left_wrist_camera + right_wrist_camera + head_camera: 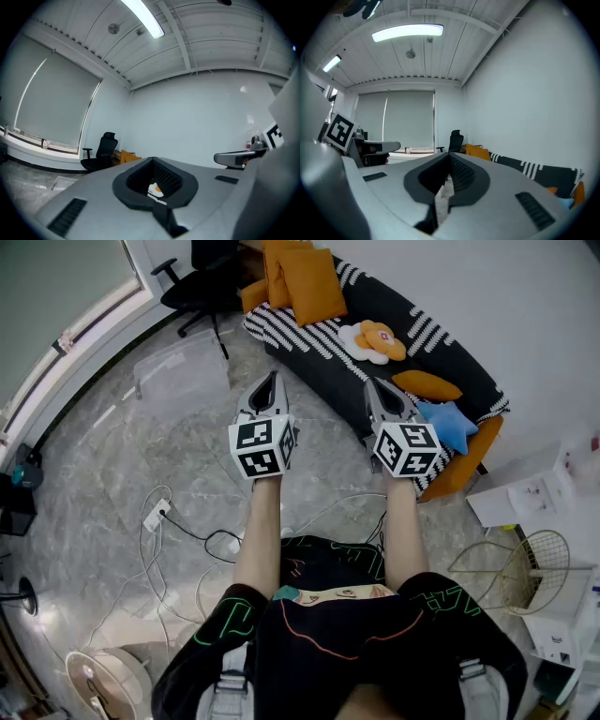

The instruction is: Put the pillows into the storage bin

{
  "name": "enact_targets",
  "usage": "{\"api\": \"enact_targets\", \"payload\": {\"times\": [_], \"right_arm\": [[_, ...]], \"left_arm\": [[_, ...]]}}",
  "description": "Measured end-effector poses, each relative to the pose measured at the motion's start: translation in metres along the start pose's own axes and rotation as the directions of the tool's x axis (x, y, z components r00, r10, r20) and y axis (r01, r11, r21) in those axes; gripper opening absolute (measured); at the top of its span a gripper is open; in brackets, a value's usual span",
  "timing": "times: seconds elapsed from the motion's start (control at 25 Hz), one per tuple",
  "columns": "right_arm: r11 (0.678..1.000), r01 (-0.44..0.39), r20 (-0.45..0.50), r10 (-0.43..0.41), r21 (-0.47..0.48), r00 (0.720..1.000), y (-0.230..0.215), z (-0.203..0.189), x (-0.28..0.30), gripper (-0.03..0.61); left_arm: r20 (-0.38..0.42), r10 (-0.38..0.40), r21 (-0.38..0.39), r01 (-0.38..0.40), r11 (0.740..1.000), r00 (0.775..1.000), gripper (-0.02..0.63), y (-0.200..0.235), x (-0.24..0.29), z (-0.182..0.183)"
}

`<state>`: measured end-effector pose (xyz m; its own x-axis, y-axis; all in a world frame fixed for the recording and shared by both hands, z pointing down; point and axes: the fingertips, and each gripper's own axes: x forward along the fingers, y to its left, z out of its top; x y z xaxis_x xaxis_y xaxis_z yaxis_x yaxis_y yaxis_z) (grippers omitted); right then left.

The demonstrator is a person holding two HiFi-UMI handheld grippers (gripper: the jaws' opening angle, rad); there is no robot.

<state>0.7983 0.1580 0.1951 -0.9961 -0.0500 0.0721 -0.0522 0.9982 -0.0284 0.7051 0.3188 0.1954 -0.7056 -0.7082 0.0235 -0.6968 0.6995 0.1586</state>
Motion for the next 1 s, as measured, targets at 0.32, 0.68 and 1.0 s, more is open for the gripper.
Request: {"api": "enact_targets", "payload": {"times": [0.32, 0.68, 1.0], "right_arm": [[1.0, -0.011, -0.009, 0.011, -0.02, 1.0, 0.003, -0.001, 0.044, 0.003], [0.999, 0.012, -0.012, -0.011, 0.032, 1.0, -0.002, -0.01, 0.083, 0.003], [1.0, 0.005, -0.028, -0.005, 0.017, 1.0, 0.003, -0.009, 0.114, 0.002]], "left_arm": [[-0.011, -0.022, -0.018, 0.022, 1.0, 1.0, -0.005, 0.026, 0.038, -0.002], [-0.037, -0.043, -0.058, 0.041, 0.997, 0.998, -0.005, 0.052, 0.071, -0.017], [-0.031, -0.031, -0.097, 0.027, 0.995, 0.999, -0.005, 0.083, 0.091, -0.017]]}}
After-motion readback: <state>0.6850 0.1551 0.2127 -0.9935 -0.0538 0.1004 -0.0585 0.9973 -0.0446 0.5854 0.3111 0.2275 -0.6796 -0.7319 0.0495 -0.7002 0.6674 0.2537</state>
